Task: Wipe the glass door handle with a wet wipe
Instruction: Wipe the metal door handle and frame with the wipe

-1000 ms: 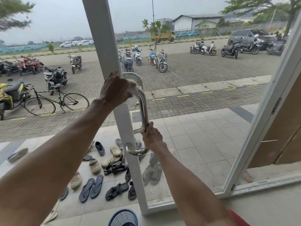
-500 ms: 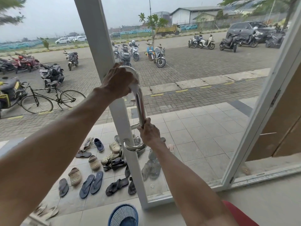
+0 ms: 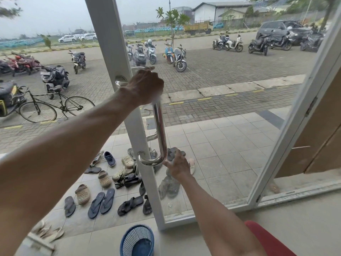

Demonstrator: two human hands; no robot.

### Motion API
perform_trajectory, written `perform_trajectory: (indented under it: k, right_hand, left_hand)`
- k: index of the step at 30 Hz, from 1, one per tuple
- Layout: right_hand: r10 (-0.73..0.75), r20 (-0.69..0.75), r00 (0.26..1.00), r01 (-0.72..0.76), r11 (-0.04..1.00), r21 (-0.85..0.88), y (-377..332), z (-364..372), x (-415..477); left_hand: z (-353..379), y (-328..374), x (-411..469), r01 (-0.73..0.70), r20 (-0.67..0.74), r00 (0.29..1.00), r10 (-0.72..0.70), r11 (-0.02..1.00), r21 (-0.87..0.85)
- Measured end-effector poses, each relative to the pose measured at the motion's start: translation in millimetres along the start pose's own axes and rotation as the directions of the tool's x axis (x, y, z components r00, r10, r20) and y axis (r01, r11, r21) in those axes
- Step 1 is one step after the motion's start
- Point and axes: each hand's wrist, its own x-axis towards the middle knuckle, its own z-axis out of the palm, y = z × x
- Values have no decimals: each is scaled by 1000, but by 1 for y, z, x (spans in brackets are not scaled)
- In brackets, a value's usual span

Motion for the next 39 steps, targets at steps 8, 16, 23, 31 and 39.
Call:
perform_trajectory:
  k: [8,16,23,31,39]
  right_hand:
    - [33,-4,999,-33,999,-10,25,-3,-2]
    - [14,-6,1000,-15,999,-37,24,-2,1]
    - [31,-14,999,-31,998,-48,33,-13,3]
    - [18,-12,1000,-19,995,-96,39,-15,2]
    - [11,4,1000,-10,996,-89,40,-11,-4]
  left_hand:
    - [-2,16,4,-25,70,997,17,993,115]
    - [11,31,4,-148,112,986,126,965,215]
    - [27,55,-8,-249,141,965,219,936,250]
    - [36,62,-14,-258,113,965,238,939,227]
    - [45,70,-21,-233,149,968,202,945,231]
